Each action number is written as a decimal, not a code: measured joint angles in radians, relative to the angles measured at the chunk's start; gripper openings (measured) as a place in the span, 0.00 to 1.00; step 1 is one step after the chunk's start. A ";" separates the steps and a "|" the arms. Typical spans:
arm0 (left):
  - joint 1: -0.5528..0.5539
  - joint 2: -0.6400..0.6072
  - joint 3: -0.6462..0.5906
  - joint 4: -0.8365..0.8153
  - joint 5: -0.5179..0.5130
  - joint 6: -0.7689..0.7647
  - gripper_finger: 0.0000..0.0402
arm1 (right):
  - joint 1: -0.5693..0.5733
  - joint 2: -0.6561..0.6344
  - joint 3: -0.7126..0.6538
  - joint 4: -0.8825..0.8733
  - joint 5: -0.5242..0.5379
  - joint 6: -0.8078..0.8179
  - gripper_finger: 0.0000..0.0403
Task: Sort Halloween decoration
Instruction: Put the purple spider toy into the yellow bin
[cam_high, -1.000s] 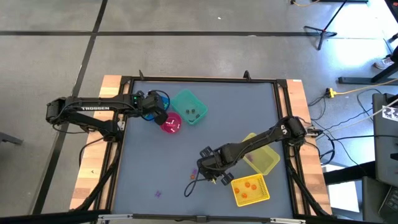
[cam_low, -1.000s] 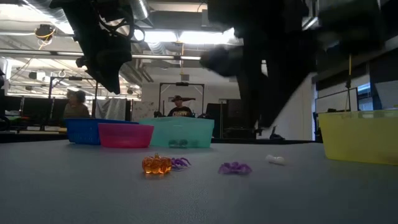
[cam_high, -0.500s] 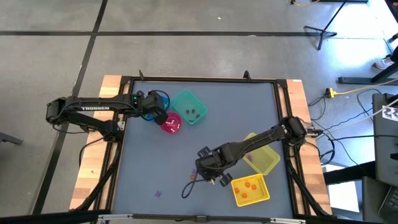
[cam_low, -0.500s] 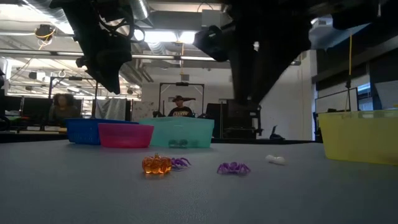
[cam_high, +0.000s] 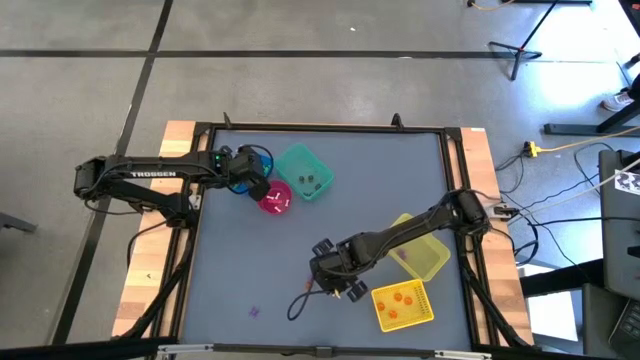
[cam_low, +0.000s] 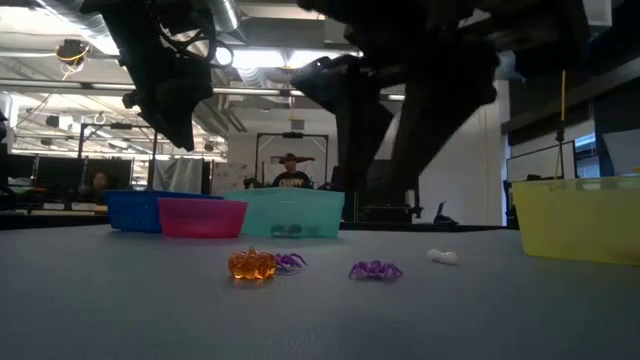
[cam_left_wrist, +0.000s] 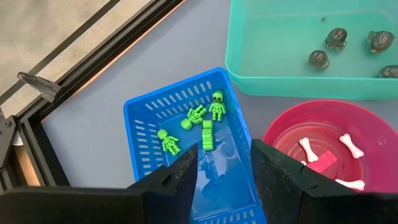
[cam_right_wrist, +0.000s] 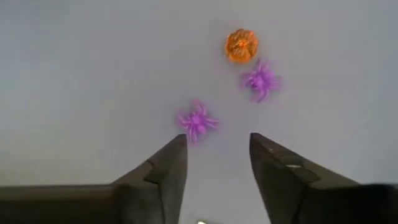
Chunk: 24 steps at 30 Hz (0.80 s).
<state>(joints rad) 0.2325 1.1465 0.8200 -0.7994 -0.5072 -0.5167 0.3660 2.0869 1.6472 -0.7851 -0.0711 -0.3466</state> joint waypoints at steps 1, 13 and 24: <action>0.000 0.000 0.000 0.000 0.000 0.000 0.33 | 0.000 0.010 0.000 0.008 -0.001 0.000 0.45; 0.000 0.000 0.000 0.009 0.002 0.000 0.33 | 0.000 0.105 0.000 0.022 -0.047 -0.002 0.45; 0.000 0.000 0.000 0.009 0.002 0.000 0.33 | -0.002 0.108 0.000 0.028 -0.080 -0.003 0.33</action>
<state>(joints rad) 0.2325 1.1465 0.8204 -0.7906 -0.5049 -0.5163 0.3641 2.1944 1.6470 -0.7567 -0.1513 -0.3496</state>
